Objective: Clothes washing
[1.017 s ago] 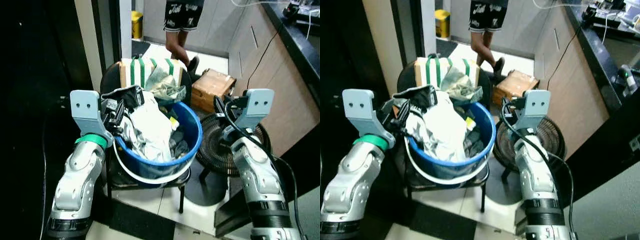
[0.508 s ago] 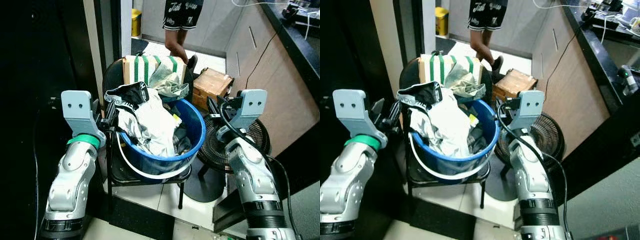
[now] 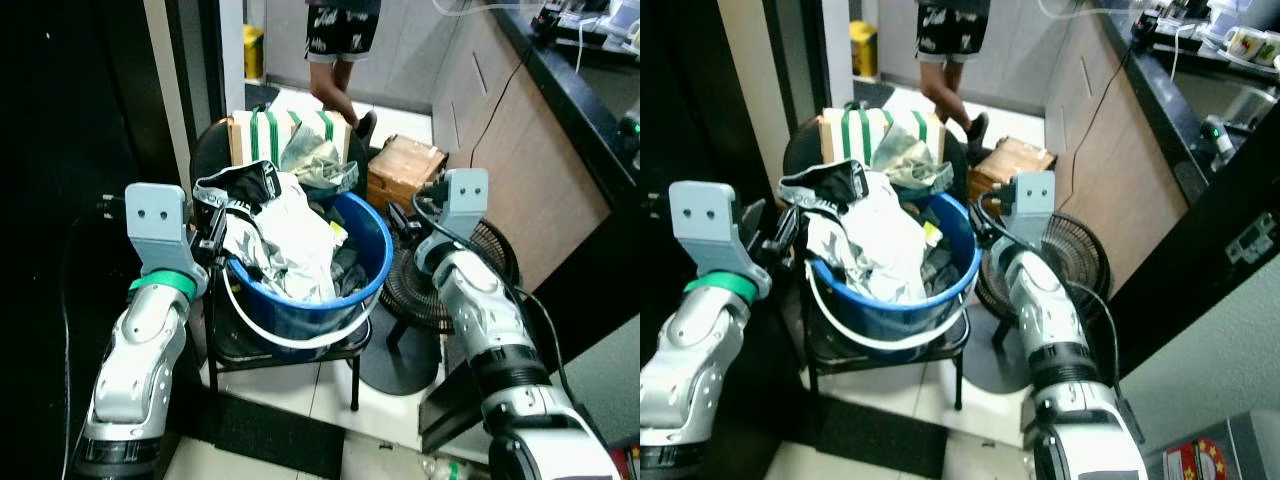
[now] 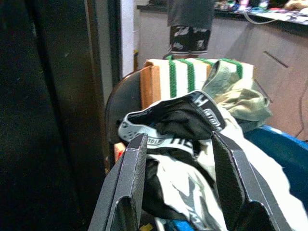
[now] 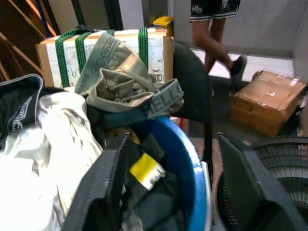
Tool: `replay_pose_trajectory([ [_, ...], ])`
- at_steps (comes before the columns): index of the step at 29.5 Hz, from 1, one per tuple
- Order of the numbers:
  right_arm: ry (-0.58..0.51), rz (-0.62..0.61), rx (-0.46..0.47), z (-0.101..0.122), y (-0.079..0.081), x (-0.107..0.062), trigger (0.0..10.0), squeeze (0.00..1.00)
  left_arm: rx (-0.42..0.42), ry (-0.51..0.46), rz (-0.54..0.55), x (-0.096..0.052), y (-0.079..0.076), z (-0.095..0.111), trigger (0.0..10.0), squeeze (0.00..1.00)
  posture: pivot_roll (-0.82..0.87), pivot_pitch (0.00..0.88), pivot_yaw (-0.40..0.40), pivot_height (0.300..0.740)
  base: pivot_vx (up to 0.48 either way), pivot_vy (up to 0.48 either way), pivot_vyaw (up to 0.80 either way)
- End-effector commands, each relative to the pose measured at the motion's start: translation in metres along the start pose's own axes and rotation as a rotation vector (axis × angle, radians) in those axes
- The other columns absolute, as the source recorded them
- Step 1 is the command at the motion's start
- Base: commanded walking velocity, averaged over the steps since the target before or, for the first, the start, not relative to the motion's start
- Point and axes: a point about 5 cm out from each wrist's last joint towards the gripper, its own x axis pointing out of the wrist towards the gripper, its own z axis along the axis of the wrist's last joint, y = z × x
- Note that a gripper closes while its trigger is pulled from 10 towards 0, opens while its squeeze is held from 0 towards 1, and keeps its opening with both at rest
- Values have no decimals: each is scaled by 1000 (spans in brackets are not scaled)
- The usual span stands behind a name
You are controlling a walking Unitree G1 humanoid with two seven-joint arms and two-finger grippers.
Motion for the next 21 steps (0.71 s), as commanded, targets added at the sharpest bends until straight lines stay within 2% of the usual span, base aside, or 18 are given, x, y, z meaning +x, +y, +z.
replay_pose_trajectory([
  [1,3,27,50,-1,5,6,10000,1000,5,25,-2,-4,1,-4,10000,0,35,128,-46,740,0,0,0],
  [3,-1,50,69,1,10,9,10000,1000,6,29,1,-5,2,-4,10000,0,35,128,-46,740,0,0,0],
  [4,-3,114,104,2,24,14,10000,1000,9,34,4,-8,4,-4,10000,0,46,187,-36,740,0,0,0],
  [5,-3,114,104,2,24,14,10000,1000,9,34,4,-8,4,-4,10000,0,46,187,-36,740,0,0,0],
  [6,-6,173,127,2,36,18,10000,1000,10,38,-1,-11,5,-3,10000,0,56,216,-31,740,0,0,0],
  [9,-5,245,161,0,52,21,10000,1000,20,50,-14,-16,7,-3,10000,0,64,233,-28,740,0,0,0],
  [10,-5,245,161,0,52,21,10000,1000,20,50,-14,-16,7,-3,10000,0,64,233,-28,740,0,0,0],
  [12,20,338,214,-6,70,20,10000,1000,42,70,-15,-22,11,-4,10000,0,71,248,-25,740,0,0,0],
  [14,20,338,214,-6,70,20,10000,1000,42,70,-15,-22,11,-4,10000,0,71,248,-25,740,0,0,0],
  [15,49,405,211,-13,82,18,10000,1000,48,79,-11,-25,14,-5,10000,0,77,261,-15,740,0,0,0],
  [17,49,405,211,-13,82,18,10000,1000,48,79,-11,-25,14,-5,10000,0,77,261,-15,740,0,0,0],
  [19,136,483,177,-41,102,7,10000,1000,54,95,-18,-27,15,-5,10000,0,78,268,10,740,0,0,0],
  [20,136,483,177,-41,102,7,10000,1000,54,95,-18,-27,15,-5,10000,0,78,268,10,740,0,0,0],
  [21,169,492,170,-52,107,2,10000,1000,54,100,-25,-27,15,-6,10000,0,76,266,17,740,0,0,0],
])
